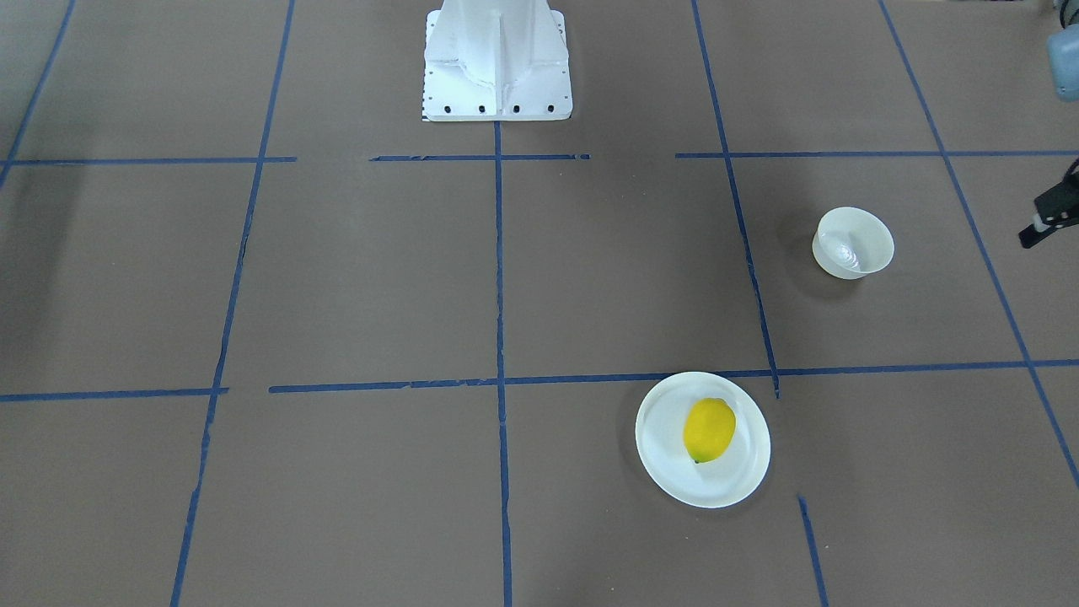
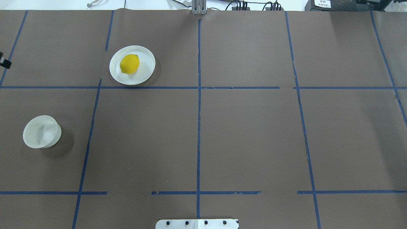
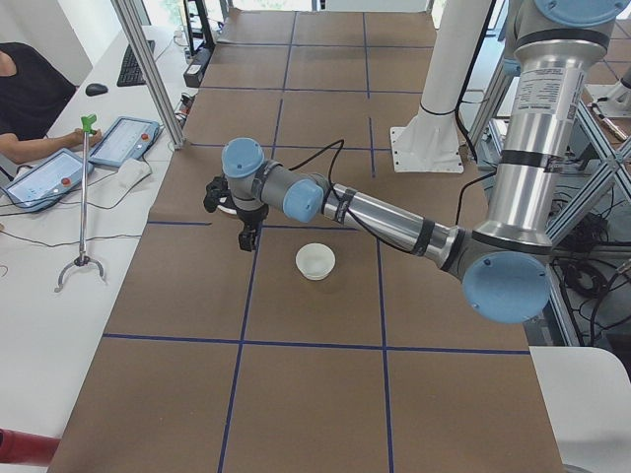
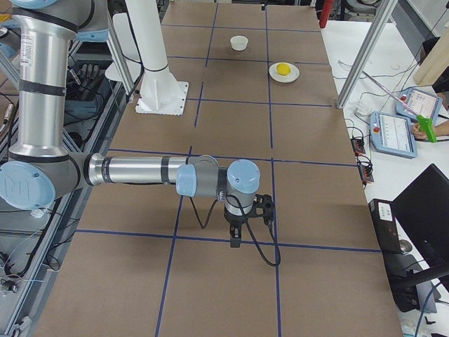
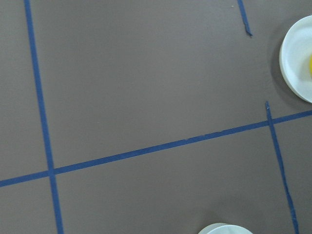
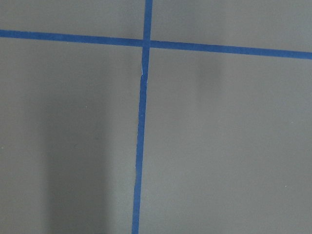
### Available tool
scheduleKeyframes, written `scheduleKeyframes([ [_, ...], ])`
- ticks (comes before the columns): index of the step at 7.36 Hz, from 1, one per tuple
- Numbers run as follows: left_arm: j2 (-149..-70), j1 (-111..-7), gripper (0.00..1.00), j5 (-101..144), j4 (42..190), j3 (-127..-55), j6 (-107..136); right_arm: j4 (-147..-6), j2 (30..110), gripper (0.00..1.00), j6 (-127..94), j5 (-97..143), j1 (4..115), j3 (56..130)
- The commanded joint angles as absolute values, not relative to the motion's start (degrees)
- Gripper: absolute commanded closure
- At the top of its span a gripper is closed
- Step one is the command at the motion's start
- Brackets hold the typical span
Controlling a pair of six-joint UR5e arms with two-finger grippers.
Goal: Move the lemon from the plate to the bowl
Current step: 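Move the left gripper over the yellow lemon on the white plate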
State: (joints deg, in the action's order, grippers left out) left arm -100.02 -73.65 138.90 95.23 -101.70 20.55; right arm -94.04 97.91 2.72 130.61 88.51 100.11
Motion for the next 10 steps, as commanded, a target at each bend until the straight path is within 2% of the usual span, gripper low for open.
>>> scheduleKeyframes([
  [1, -106.93, -65.16, 0.00, 134.23, 95.01, -100.64, 33.35, -94.04, 97.91, 0.00, 2.72, 130.61, 88.51, 100.11],
  [2, -109.83, -62.17, 0.00, 131.42, 94.92, -98.37, 37.23, -94.04, 97.91, 0.00, 2.72, 130.61, 88.51, 100.11],
  [5, -123.80, -59.51, 0.00, 130.70, 95.80, -83.63, 43.76, -94.04, 97.91, 0.00, 2.72, 130.61, 88.51, 100.19],
  [7, -130.13, -57.41, 0.00, 128.59, 104.45, -72.23, 48.74, -94.04, 97.91, 0.00, 2.72, 130.61, 88.51, 100.11],
  [10, -133.85, -54.76, 0.00, 124.54, 109.67, -64.88, 50.01, -94.04, 97.91, 0.00, 2.72, 130.61, 88.51, 100.11],
])
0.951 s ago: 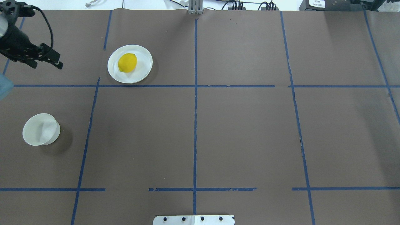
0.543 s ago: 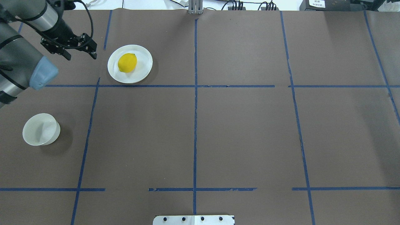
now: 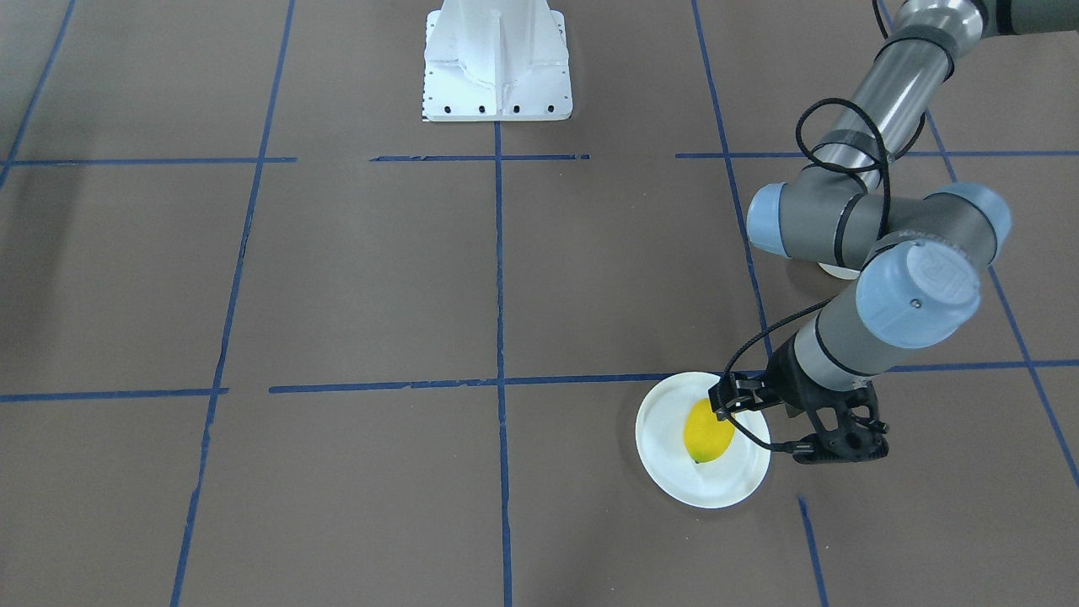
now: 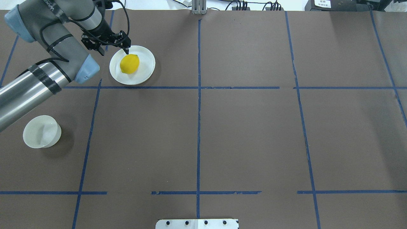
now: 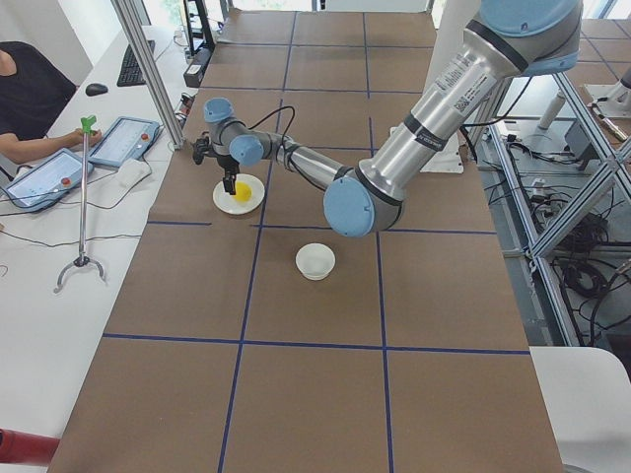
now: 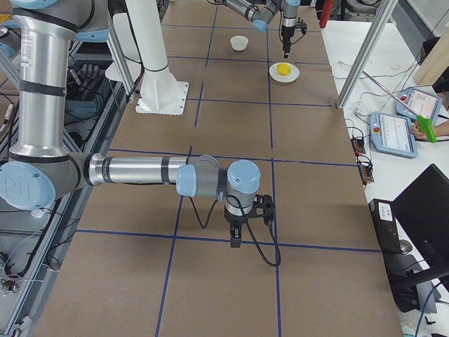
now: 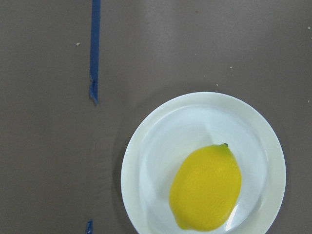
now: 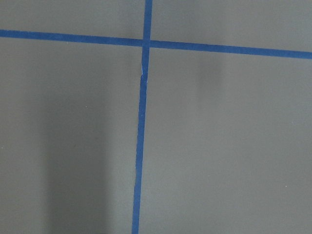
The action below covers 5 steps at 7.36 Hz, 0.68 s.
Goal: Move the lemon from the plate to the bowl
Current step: 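Move the left gripper over the yellow lemon on the white plate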
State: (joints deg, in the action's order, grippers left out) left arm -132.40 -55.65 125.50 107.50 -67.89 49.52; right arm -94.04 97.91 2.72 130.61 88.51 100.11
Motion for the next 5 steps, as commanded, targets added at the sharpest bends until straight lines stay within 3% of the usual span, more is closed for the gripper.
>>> scheduleKeyframes([
  [1, -134.47, -54.06, 0.00, 123.84, 110.91, -63.47, 50.71, -94.04, 97.91, 0.00, 2.72, 130.61, 88.51, 100.11],
  [5, -134.74, -51.60, 0.00, 121.99, 115.82, -59.69, 52.20, -94.04, 97.91, 0.00, 2.72, 130.61, 88.51, 100.11],
])
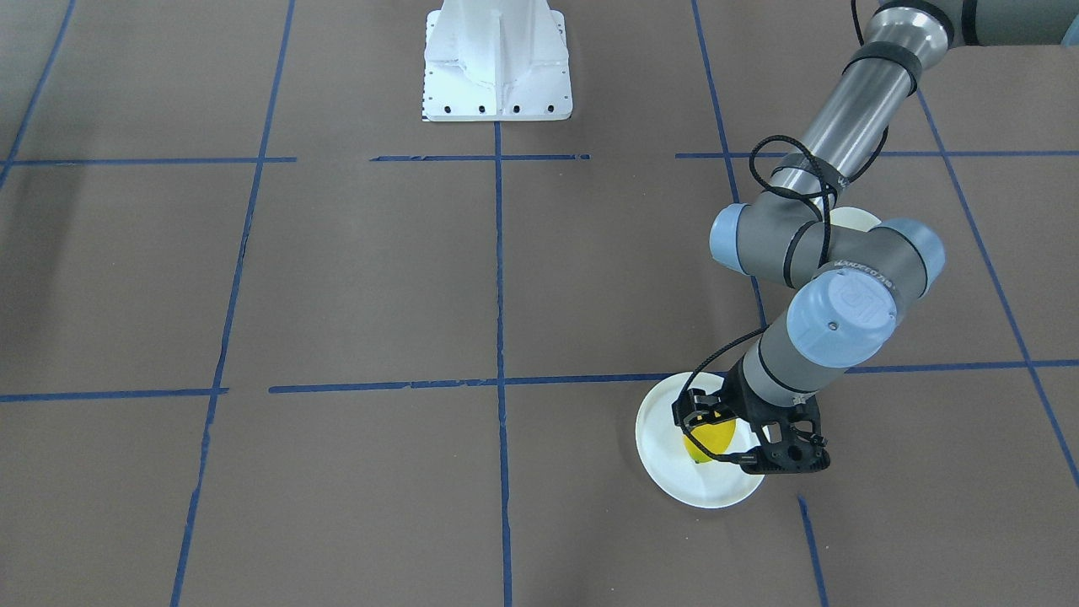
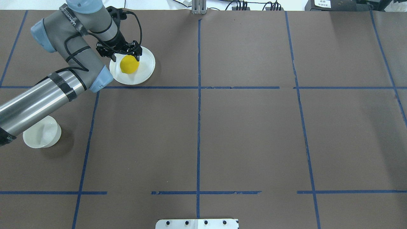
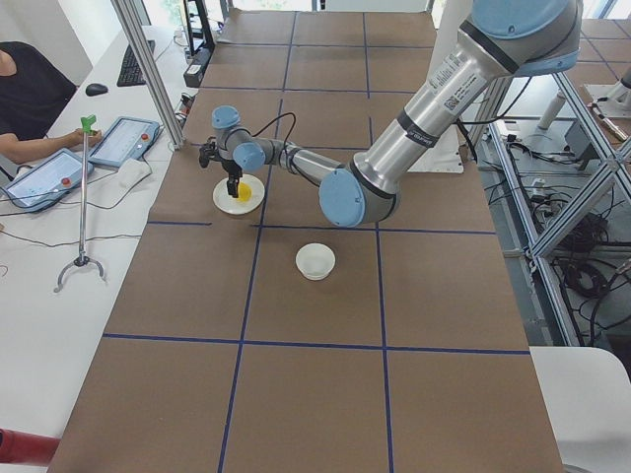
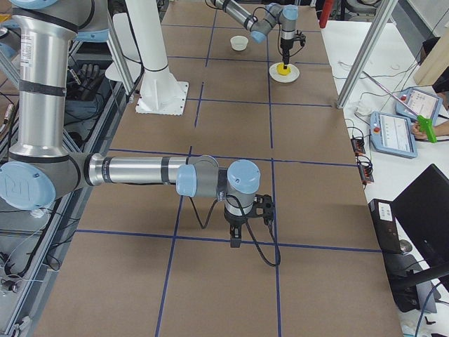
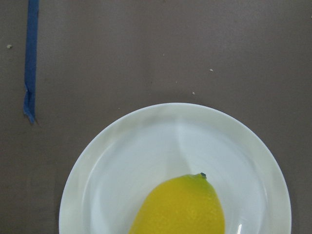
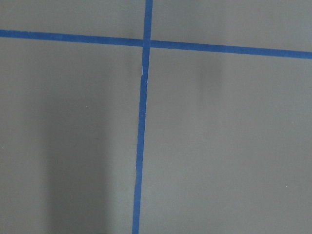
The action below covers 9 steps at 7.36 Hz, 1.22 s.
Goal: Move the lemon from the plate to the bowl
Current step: 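Lower the left gripper and close it around the lemon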
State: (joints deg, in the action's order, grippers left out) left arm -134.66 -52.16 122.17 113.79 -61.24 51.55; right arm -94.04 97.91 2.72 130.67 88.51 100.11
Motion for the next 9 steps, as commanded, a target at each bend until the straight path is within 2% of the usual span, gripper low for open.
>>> scheduleKeyframes([
  [1, -134.82, -51.33, 0.00, 121.56, 116.19, -59.42, 52.29, -94.04, 97.91, 0.00, 2.72, 130.61, 88.51, 100.11],
  [4, -136.84, -50.36, 0.00, 119.19, 118.38, -55.65, 53.08, -94.04, 97.91, 0.00, 2.72, 130.61, 88.51, 100.11],
  [5, -136.76, -50.36, 0.24, 119.18, 118.74, -55.55, 53.09, -94.04, 97.91, 0.00, 2.72, 130.69, 88.51, 100.11],
  [7, -136.58, -50.97, 0.91, 119.35, 118.65, -55.98, 52.39, -94.04, 97.91, 0.00, 2.72, 130.61, 88.51, 100.11],
  [8, -136.58, -52.54, 1.00, 119.96, 118.22, -56.94, 52.12, -94.04, 97.91, 0.00, 2.72, 130.61, 88.51, 100.11],
  [9, -135.28, -53.86, 1.00, 121.71, 116.73, -59.74, 52.03, -94.04, 97.91, 0.00, 2.72, 130.61, 88.51, 100.11],
])
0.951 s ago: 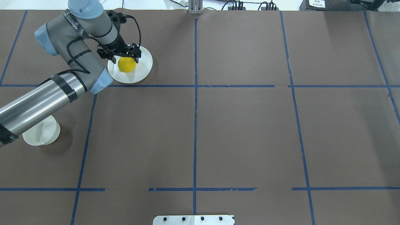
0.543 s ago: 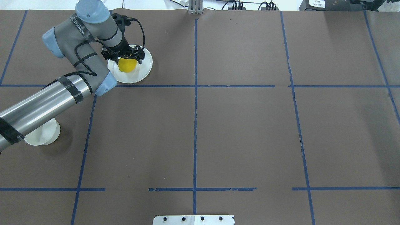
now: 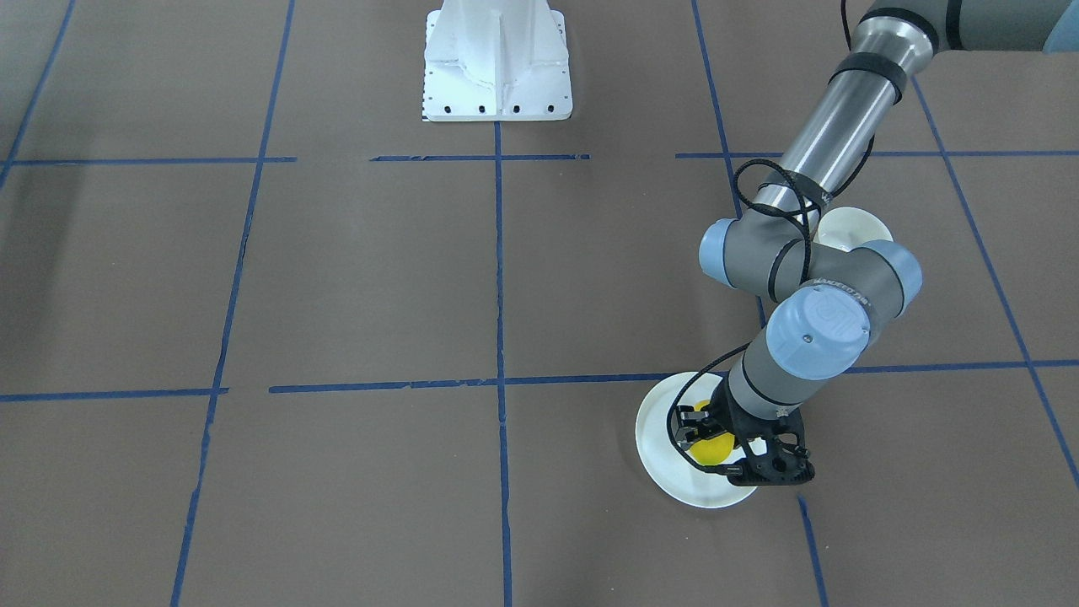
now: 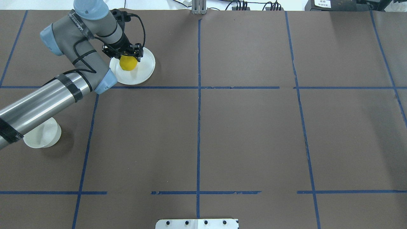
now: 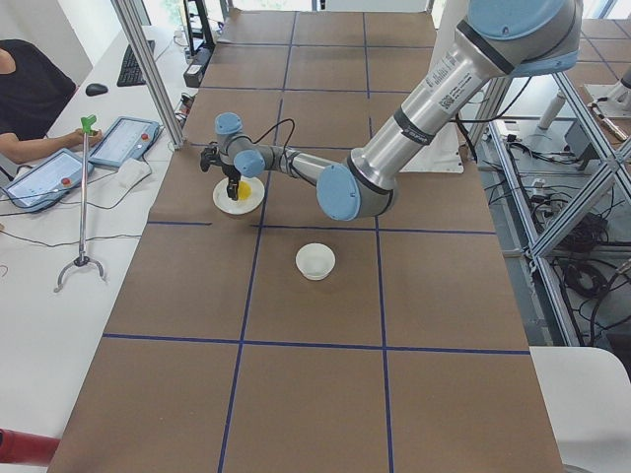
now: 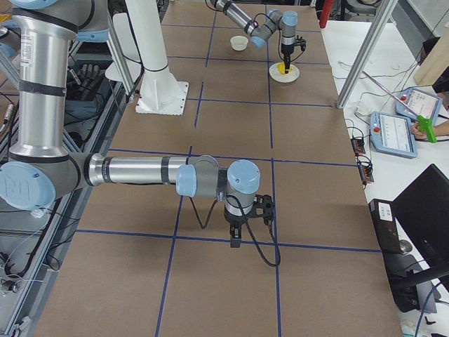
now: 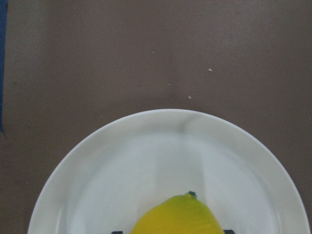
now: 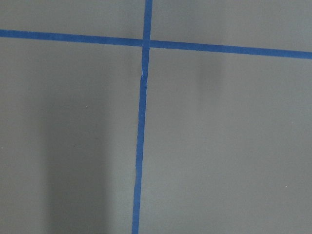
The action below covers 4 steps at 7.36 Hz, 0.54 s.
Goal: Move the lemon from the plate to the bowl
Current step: 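Lift the lemon with the left gripper and carry it over the white bowl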
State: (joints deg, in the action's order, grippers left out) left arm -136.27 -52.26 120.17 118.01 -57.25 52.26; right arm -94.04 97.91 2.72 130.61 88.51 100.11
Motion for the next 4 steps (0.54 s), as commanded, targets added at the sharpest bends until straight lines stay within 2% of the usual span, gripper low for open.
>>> scheduleKeyframes([
  [1, -132.57, -55.09, 1.00, 123.38, 113.33, -65.07, 50.03, -94.04, 97.91, 0.00, 2.72, 130.69, 88.51, 100.11],
  [4, -117.22, -56.25, 1.00, 123.31, 105.56, -88.26, 47.90, -94.04, 97.91, 0.00, 2.72, 130.61, 88.51, 100.11],
])
